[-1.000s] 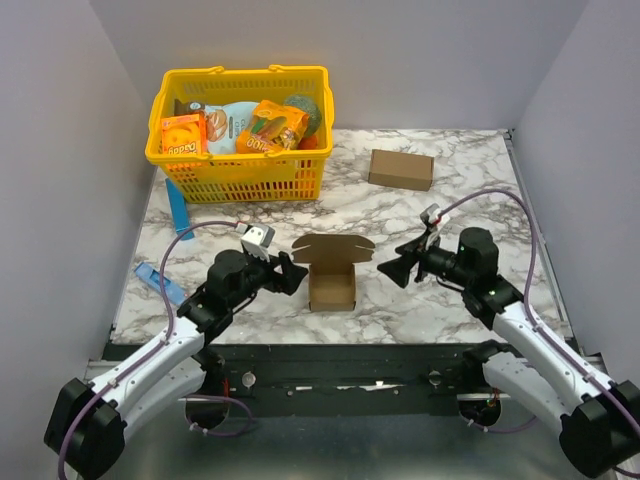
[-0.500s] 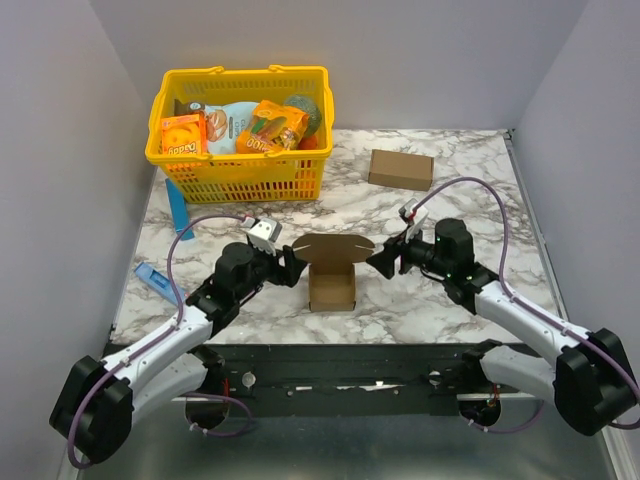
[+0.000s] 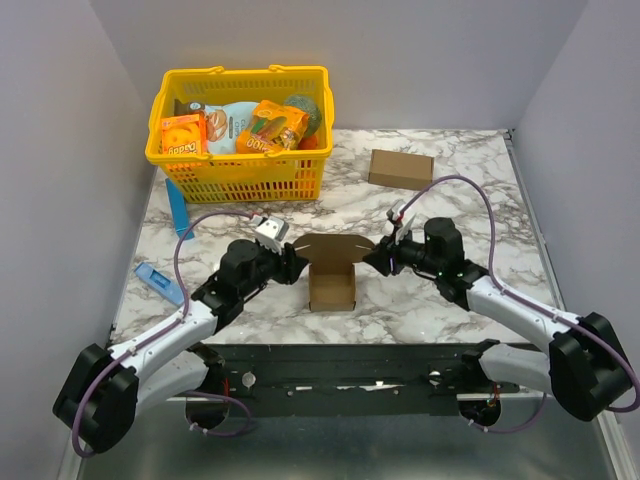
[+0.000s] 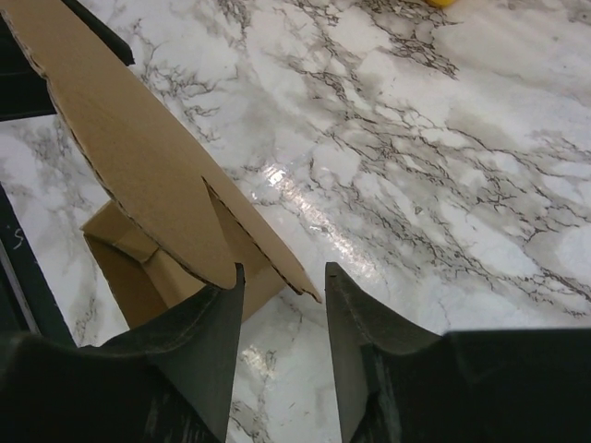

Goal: Fold the paper box

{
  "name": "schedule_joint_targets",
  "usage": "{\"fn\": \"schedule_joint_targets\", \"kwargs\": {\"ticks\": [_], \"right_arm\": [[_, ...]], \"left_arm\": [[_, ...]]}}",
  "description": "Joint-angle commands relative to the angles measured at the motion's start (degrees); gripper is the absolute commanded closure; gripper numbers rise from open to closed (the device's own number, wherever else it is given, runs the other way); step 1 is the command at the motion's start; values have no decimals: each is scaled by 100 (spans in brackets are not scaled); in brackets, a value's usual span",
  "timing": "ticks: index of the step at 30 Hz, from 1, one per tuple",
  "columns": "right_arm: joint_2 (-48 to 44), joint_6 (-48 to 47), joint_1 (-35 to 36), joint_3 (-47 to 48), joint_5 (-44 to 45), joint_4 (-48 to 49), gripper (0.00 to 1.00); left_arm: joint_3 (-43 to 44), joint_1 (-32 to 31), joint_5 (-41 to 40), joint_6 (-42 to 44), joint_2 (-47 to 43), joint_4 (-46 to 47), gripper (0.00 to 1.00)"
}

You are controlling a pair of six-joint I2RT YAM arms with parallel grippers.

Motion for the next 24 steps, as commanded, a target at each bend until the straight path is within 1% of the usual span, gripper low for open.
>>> {"fn": "schedule_joint_targets", "kwargs": {"ticks": [1, 2, 3, 4, 5, 7, 8, 10, 12, 14, 16, 17, 18, 22, 23, 24], "right_arm": [[84, -97, 129, 210, 168, 180, 57], [110, -97, 146, 210, 212, 180, 61], [119, -106, 181, 237, 247, 171, 63], [137, -97, 199, 245, 291, 154, 64], [154, -97, 217, 263, 361, 136, 68], [172, -97, 287, 281, 449, 119, 70], [181, -97, 296, 281, 510, 127, 73], [207, -97, 340, 290, 564, 136, 76], [225, -97, 375, 290, 651, 127, 81], [225, -97, 419, 316, 887, 101, 86], [207, -71, 454, 342, 1003, 57, 88], [199, -27, 472, 360, 1090, 48, 91], [190, 8, 515, 377, 1213, 22, 92], [111, 167, 726, 395, 1661, 30, 93], [93, 184, 779, 378, 1889, 57, 93], [102, 228, 849, 369, 1987, 66, 94]], "left_arm": [[182, -100, 152, 95, 79, 216, 49], [208, -118, 161, 104, 131, 225, 51], [217, -144, 161, 104, 157, 242, 54], [235, -162, 161, 104, 184, 251, 59], [252, -223, 161, 104, 245, 242, 62], [252, -285, 144, 95, 307, 312, 65], [261, -328, 135, 95, 368, 330, 67], [278, -434, 108, 95, 412, 400, 73], [296, -530, 47, 87, 492, 435, 76], [296, -601, -58, 60, 536, 479, 82], [261, -715, -129, -62, 536, 655, 84], [235, -768, -181, -89, 570, 725, 85], [226, -829, -373, -159, 606, 804, 86], [305, -1040, -691, -300, 843, 928, 92], [314, -1128, -700, -326, 956, 945, 94], [375, -1172, -874, -361, 1001, 945, 95]]}}
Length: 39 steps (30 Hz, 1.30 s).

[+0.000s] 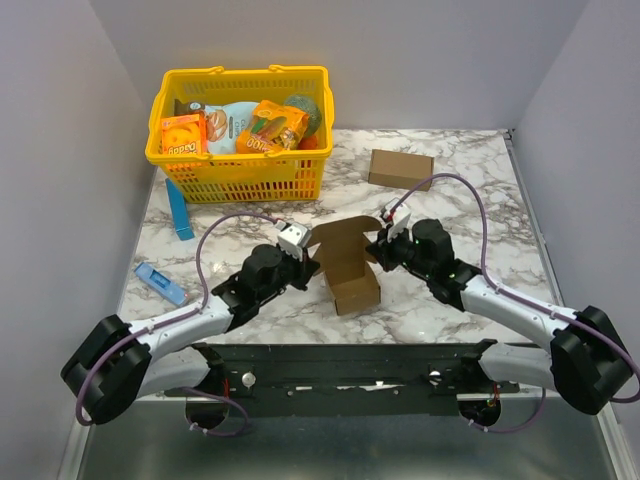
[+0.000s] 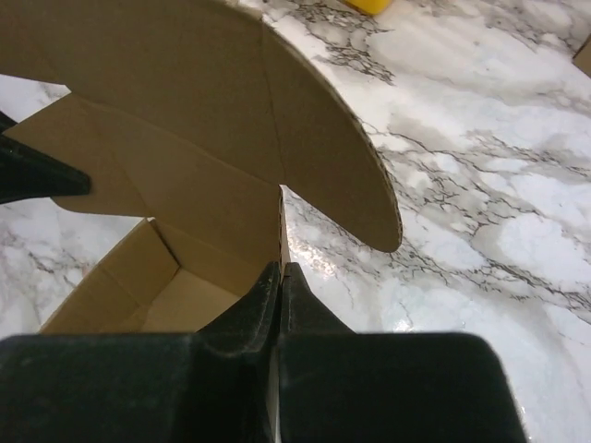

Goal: Fold the paper box

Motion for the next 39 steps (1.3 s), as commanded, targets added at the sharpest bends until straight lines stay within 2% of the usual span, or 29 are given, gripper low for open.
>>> {"fn": "schedule_joint_targets", "kwargs": {"ticks": [1, 7, 18, 30, 39], "right_arm": [[-67, 224, 329, 141, 715, 133, 94], [-75, 557, 760, 10, 1769, 265, 98], [109, 1181, 1524, -219, 3676, 915, 99], [531, 1867, 1876, -333, 4565, 1355, 99], [584, 2219, 2131, -491, 4917, 1188, 99]], "left_arm": [[283, -265, -600, -257, 289, 401, 97], [556, -590, -1418, -582, 456, 331, 98], [1197, -977, -2639, -951, 966, 67, 99], [1374, -1627, -3757, -1346, 1581, 164, 100], [1382, -1909, -4284, -1979, 1775, -117, 100]]}}
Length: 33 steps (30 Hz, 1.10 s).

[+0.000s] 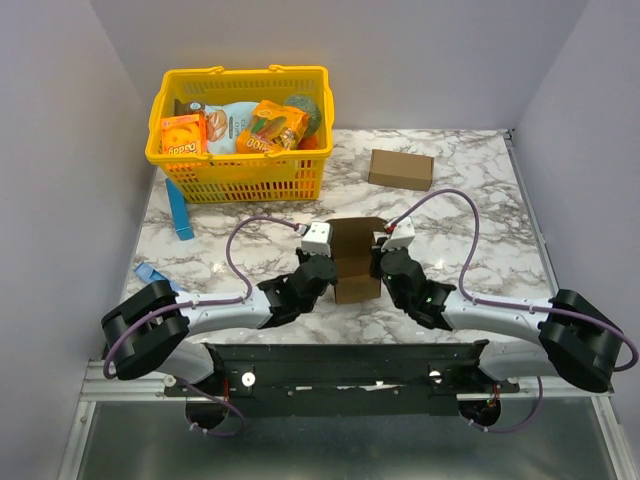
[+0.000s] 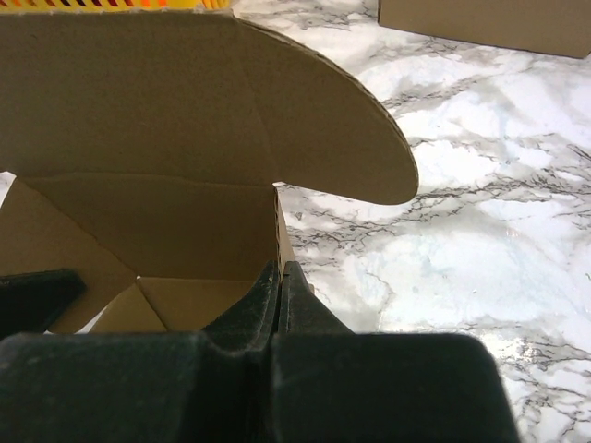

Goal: Fold the paper box

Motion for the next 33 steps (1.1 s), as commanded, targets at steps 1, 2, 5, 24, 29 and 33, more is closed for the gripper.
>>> {"fn": "schedule_joint_targets", "kwargs": {"ticks": [1, 2, 5, 24, 29, 33], "right_arm": [[103, 460, 280, -129, 85, 146, 99], [112, 495, 306, -111, 111, 119, 99], [112, 530, 412, -120, 286, 110, 99], [305, 20, 544, -348, 639, 1508, 99], [270, 196, 562, -498, 630, 1508, 100], [173, 336, 579, -568, 612, 1359, 99]], "left_arm": [[180, -185, -201, -672, 118, 66, 100], [180, -202, -193, -734, 127, 66, 100], [294, -211, -228, -673, 136, 66, 100], [191, -202, -158, -5, 381, 918, 100], [-13, -264, -236, -137, 583, 1305, 100], [-48, -439, -587, -40, 680, 1411, 100]]}}
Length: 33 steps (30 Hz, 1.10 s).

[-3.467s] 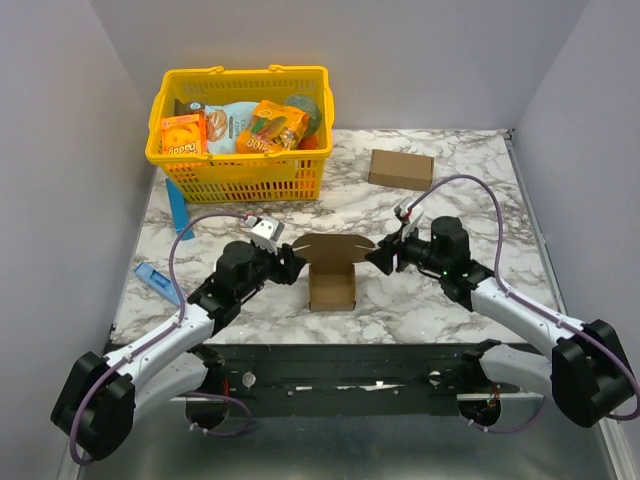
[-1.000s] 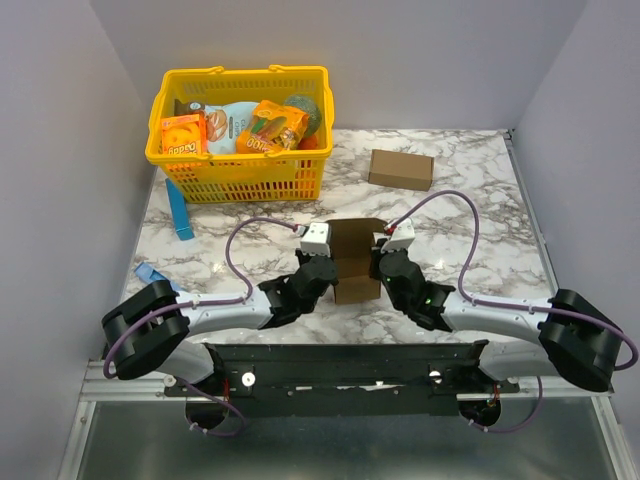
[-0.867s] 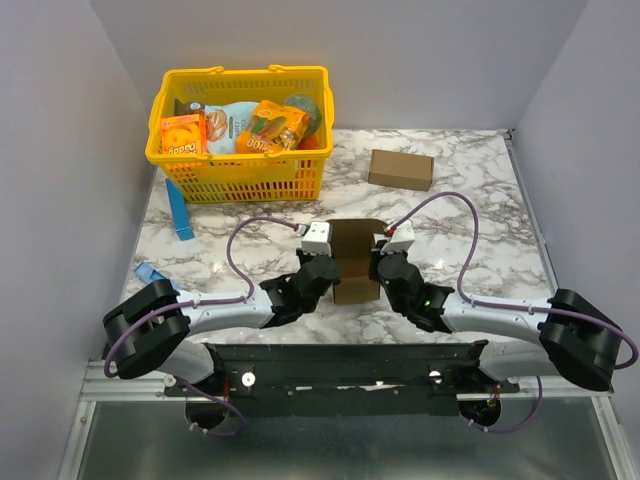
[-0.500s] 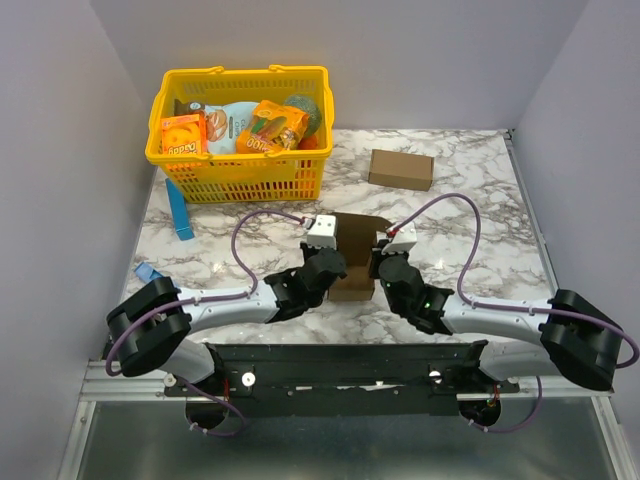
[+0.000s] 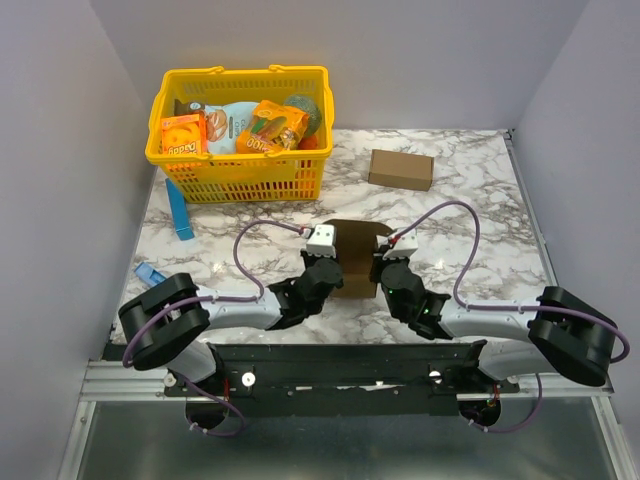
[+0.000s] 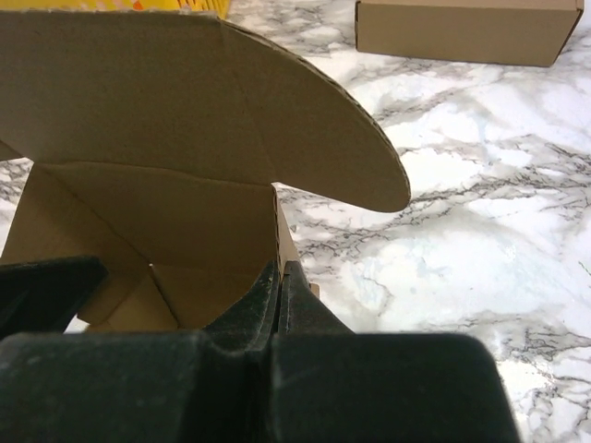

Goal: Fold the paper box

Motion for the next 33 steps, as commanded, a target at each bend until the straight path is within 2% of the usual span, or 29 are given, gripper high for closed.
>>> {"fn": "schedule_joint_targets", "kwargs": {"ticks": [1, 8, 14, 15, 16, 23, 24, 27, 33], "right_arm": [[-60, 463, 173, -124, -279, 67, 99], [-236, 710, 243, -116, -244, -294, 99], [-438, 640, 243, -37, -270, -408, 97], [-508, 666, 243, -45, -288, -452, 85], [-570, 666, 243, -63, -323, -479, 78], [-1290, 754, 243, -291, -543, -848, 50], [-1378, 754, 252, -352, -604, -883, 41], [-1686, 780, 252, -502, -841, -1050, 27], [-2186, 842, 252, -634, -1079, -1471, 15]], "left_arm": [[-70, -374, -114, -184, 162, 482, 100], [-140, -655, -632, -167, 136, 262, 100], [-132, -656, -721, 97, 57, 350, 100], [-149, -664, -729, 106, 48, 367, 100], [-175, -673, -764, 97, 39, 402, 100], [-281, -849, -1098, 149, 92, 499, 100], [-281, -884, -1151, 167, 118, 517, 100], [-237, -1007, -1414, 307, 189, 534, 100], [-53, -1296, -1722, 711, 373, 613, 100]]}}
